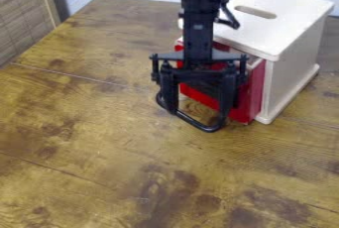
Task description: Close the drawer
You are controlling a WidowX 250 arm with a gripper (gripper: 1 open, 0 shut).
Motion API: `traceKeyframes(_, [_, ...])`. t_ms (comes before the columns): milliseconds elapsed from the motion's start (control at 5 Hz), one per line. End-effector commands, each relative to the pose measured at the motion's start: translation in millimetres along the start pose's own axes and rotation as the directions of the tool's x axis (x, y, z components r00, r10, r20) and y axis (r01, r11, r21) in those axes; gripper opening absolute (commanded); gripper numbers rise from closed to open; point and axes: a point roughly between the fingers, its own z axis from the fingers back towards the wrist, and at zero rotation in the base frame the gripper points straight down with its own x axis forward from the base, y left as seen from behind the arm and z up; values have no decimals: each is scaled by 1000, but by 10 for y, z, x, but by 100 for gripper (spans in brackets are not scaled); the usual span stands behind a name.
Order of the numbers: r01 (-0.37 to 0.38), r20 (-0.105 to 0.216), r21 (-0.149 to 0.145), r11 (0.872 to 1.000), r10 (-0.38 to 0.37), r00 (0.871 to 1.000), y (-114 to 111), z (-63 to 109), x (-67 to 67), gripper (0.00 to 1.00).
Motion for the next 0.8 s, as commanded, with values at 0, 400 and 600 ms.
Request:
traceKeyframes(0, [95,119,-68,993,-86,989,24,564,-160,100])
traceKeyframes(400, [243,134,-40,969,-236,962,166,663,-240,100])
traceKeyframes(600, [234,144,-36,972,-226,963,114,595,-236,100])
